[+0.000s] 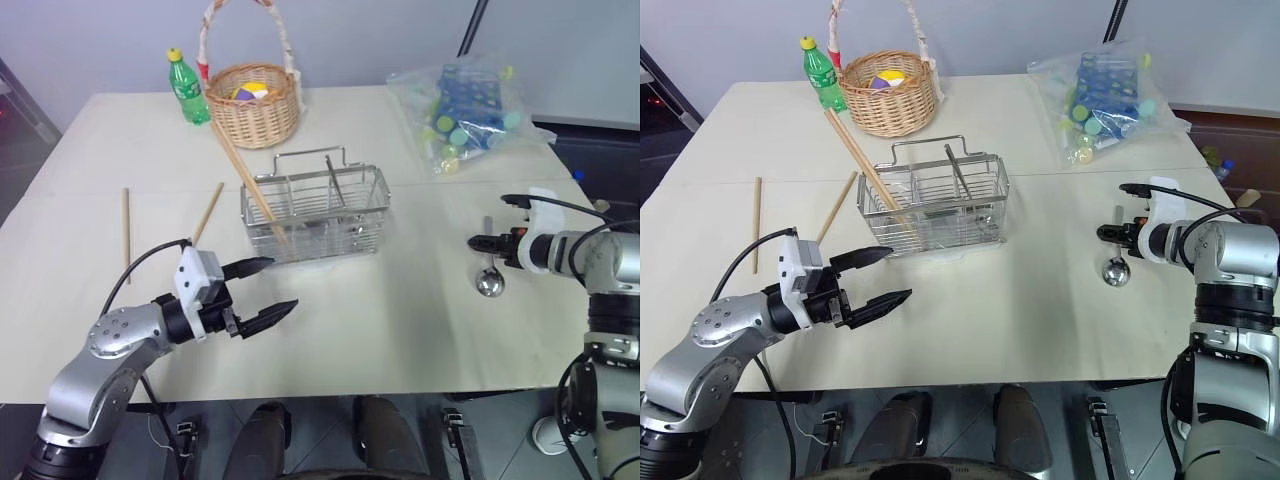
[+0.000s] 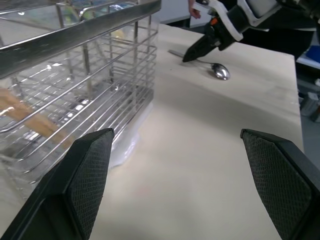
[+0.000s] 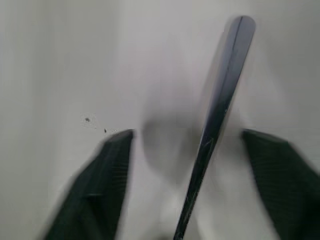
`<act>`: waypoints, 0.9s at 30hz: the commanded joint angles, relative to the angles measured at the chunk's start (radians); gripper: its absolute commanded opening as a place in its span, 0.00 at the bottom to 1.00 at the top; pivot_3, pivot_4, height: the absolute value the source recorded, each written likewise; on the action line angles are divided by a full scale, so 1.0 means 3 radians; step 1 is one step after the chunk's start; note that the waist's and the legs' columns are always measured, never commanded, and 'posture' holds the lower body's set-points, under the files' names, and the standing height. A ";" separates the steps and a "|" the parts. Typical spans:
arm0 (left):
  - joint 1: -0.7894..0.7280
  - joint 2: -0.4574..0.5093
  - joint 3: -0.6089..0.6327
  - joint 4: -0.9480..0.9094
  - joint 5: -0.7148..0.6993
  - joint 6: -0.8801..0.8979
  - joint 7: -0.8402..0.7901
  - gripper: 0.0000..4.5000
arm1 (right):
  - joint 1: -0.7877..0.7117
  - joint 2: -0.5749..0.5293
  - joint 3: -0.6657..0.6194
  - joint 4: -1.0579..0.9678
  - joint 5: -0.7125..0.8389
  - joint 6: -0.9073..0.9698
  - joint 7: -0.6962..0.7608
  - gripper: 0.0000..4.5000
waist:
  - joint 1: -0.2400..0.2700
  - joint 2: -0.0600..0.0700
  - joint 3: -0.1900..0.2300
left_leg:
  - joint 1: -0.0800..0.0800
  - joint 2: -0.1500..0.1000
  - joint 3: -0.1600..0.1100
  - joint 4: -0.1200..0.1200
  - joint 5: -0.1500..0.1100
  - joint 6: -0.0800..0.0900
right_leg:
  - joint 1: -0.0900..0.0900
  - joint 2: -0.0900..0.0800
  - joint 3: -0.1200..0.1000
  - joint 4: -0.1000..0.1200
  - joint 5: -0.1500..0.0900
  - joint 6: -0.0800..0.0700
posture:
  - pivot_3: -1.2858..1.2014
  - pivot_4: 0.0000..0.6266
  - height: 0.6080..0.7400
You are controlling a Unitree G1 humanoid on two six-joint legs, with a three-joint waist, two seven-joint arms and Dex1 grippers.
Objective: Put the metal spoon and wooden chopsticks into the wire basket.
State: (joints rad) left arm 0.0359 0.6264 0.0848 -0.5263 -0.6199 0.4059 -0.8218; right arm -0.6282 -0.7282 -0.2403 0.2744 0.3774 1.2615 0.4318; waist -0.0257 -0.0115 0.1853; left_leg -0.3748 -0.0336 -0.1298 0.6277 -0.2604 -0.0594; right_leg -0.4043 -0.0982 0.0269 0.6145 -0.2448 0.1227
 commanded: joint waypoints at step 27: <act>-0.0249 0.0070 -0.0034 0.0138 0.0041 -0.0103 -0.0328 0.95 | -0.0162 0.0210 -0.0119 -0.0383 -0.0417 -0.1250 -0.0482 0.03 | -0.0054 0.0013 0.0010 | -0.0009 0.0000 0.0001 -0.0001 0.0000 0.0001 | -0.0010 0.0000 0.0001 0.0001 0.0009 0.0011 | 0.52 0.24 1.00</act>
State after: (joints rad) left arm -0.0253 0.6418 0.0818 -0.4766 -0.6109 0.3978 -0.9031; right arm -0.6356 -0.6522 -0.2508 0.2241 0.2675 0.9410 0.3098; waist -0.0421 -0.0075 0.1884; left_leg -0.3782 -0.0337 -0.1295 0.6274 -0.2605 -0.0591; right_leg -0.4081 -0.0981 0.0271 0.6147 -0.2421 0.1261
